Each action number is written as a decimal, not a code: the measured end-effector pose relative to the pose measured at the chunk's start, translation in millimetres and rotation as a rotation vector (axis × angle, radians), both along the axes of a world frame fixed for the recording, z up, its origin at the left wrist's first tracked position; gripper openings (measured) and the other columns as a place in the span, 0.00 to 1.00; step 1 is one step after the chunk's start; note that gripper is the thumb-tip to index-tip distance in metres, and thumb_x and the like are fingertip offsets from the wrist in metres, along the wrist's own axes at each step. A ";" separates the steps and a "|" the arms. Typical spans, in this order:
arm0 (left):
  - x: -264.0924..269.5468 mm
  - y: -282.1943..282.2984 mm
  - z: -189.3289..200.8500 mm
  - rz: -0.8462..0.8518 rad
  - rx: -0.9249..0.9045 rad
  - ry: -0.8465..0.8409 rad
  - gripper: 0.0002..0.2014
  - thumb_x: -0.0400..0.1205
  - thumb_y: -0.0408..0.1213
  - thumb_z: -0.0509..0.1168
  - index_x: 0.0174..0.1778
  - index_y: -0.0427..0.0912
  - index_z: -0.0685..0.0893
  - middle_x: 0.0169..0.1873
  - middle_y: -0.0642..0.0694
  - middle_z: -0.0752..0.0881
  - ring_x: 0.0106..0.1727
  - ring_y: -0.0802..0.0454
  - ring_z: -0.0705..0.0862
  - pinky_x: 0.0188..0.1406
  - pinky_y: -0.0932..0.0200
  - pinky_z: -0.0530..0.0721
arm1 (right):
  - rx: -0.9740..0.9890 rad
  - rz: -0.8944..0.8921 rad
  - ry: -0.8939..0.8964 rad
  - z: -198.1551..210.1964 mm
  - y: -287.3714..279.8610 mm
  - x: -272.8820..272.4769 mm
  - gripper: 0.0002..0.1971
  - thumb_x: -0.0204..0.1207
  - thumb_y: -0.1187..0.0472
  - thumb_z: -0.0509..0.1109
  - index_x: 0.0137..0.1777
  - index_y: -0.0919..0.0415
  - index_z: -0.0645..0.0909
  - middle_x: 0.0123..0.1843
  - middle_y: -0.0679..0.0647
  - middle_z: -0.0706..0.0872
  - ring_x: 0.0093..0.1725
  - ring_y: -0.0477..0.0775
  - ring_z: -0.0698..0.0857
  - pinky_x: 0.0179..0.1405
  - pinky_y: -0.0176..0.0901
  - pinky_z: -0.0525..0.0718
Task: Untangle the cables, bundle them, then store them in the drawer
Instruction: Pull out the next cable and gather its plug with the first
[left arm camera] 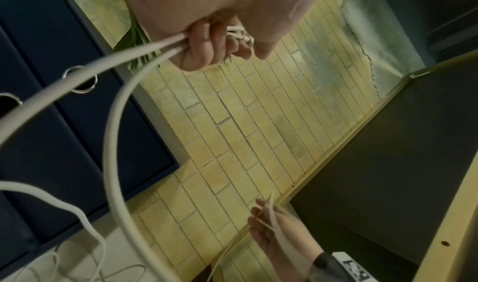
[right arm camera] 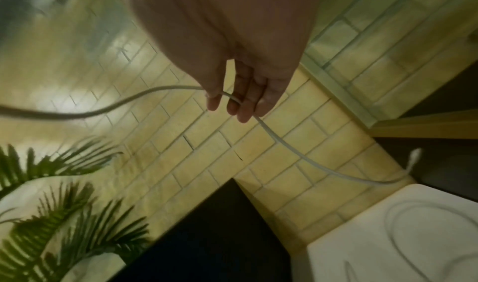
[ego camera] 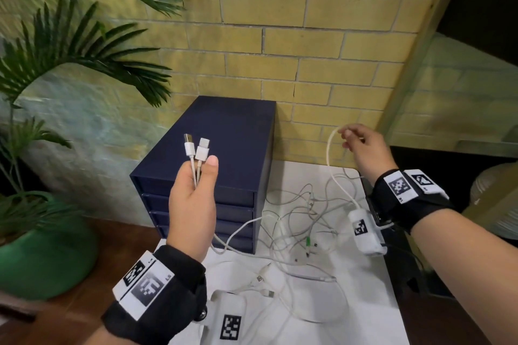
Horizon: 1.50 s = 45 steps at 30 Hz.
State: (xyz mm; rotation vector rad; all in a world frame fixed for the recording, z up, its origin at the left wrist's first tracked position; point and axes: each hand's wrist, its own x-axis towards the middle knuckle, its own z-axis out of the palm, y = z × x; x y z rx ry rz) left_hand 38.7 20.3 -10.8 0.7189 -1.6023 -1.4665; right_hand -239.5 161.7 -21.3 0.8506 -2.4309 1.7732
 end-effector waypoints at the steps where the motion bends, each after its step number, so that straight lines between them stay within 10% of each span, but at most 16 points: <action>1: -0.4 0.2 0.8 -0.008 0.019 0.011 0.16 0.81 0.56 0.61 0.30 0.57 0.68 0.28 0.54 0.61 0.28 0.54 0.59 0.27 0.53 0.60 | 0.070 -0.001 -0.019 -8.8 1.8 -2.4 0.10 0.82 0.62 0.60 0.53 0.57 0.83 0.49 0.56 0.86 0.48 0.56 0.84 0.49 0.42 0.76; 6: -3.9 2.7 1.5 -0.015 0.138 0.045 0.13 0.86 0.41 0.58 0.36 0.50 0.64 0.24 0.56 0.63 0.24 0.58 0.60 0.24 0.60 0.63 | 0.370 -0.022 -0.122 -44.2 13.7 -9.0 0.21 0.78 0.73 0.61 0.68 0.58 0.78 0.69 0.59 0.79 0.63 0.57 0.79 0.64 0.48 0.75; 10: -6.6 5.5 1.1 -0.099 0.195 0.119 0.13 0.86 0.32 0.55 0.38 0.48 0.62 0.26 0.54 0.62 0.24 0.58 0.59 0.22 0.64 0.60 | 0.214 -0.048 -0.068 -37.9 13.0 31.2 0.16 0.77 0.71 0.61 0.59 0.57 0.82 0.59 0.57 0.84 0.50 0.51 0.79 0.43 0.37 0.77; 15: -21.2 14.8 -1.4 -0.239 0.251 0.167 0.08 0.75 0.34 0.58 0.38 0.49 0.64 0.26 0.56 0.65 0.26 0.57 0.62 0.30 0.61 0.66 | 0.429 0.753 0.021 -18.1 -13.5 135.1 0.21 0.71 0.48 0.74 0.63 0.50 0.80 0.56 0.44 0.83 0.48 0.33 0.79 0.46 0.25 0.74; 19: -24.1 21.1 5.2 -0.334 0.316 0.217 0.06 0.71 0.35 0.56 0.38 0.48 0.64 0.26 0.54 0.65 0.25 0.57 0.63 0.29 0.63 0.70 | 0.640 0.989 0.266 -42.6 -30.7 158.7 0.16 0.72 0.50 0.74 0.56 0.56 0.84 0.55 0.52 0.80 0.48 0.42 0.76 0.49 0.31 0.72; 27: -4.8 9.1 6.6 -0.331 0.175 0.010 0.13 0.89 0.45 0.50 0.38 0.48 0.62 0.28 0.46 0.54 0.27 0.52 0.51 0.25 0.55 0.54 | 0.822 0.496 0.312 -56.0 -10.7 64.7 0.10 0.75 0.51 0.71 0.49 0.57 0.85 0.47 0.52 0.73 0.48 0.56 0.79 0.50 0.48 0.77; 34: -4.8 9.3 -1.9 -0.324 0.097 -0.034 0.15 0.88 0.43 0.53 0.35 0.46 0.61 0.25 0.52 0.60 0.24 0.56 0.56 0.21 0.63 0.61 | 0.849 0.088 0.684 -7.1 12.7 3.8 0.19 0.70 0.40 0.70 0.32 0.56 0.80 0.36 0.53 0.74 0.43 0.56 0.70 0.41 0.47 0.67; 40: -7.3 9.4 -1.6 -0.340 0.084 -0.068 0.16 0.88 0.43 0.53 0.34 0.45 0.61 0.25 0.49 0.59 0.24 0.55 0.56 0.23 0.59 0.60 | 0.614 0.093 0.125 -21.0 10.5 0.7 0.20 0.69 0.50 0.77 0.29 0.61 0.74 0.30 0.59 0.83 0.29 0.57 0.74 0.29 0.44 0.73; 45: -8.9 9.1 -5.0 -0.331 0.047 -0.142 0.22 0.87 0.48 0.54 0.32 0.41 0.57 0.25 0.46 0.59 0.27 0.50 0.56 0.25 0.56 0.61 | 0.285 0.087 -0.239 -34.2 6.2 -1.6 0.16 0.67 0.65 0.80 0.28 0.58 0.73 0.29 0.56 0.78 0.36 0.61 0.87 0.43 0.52 0.90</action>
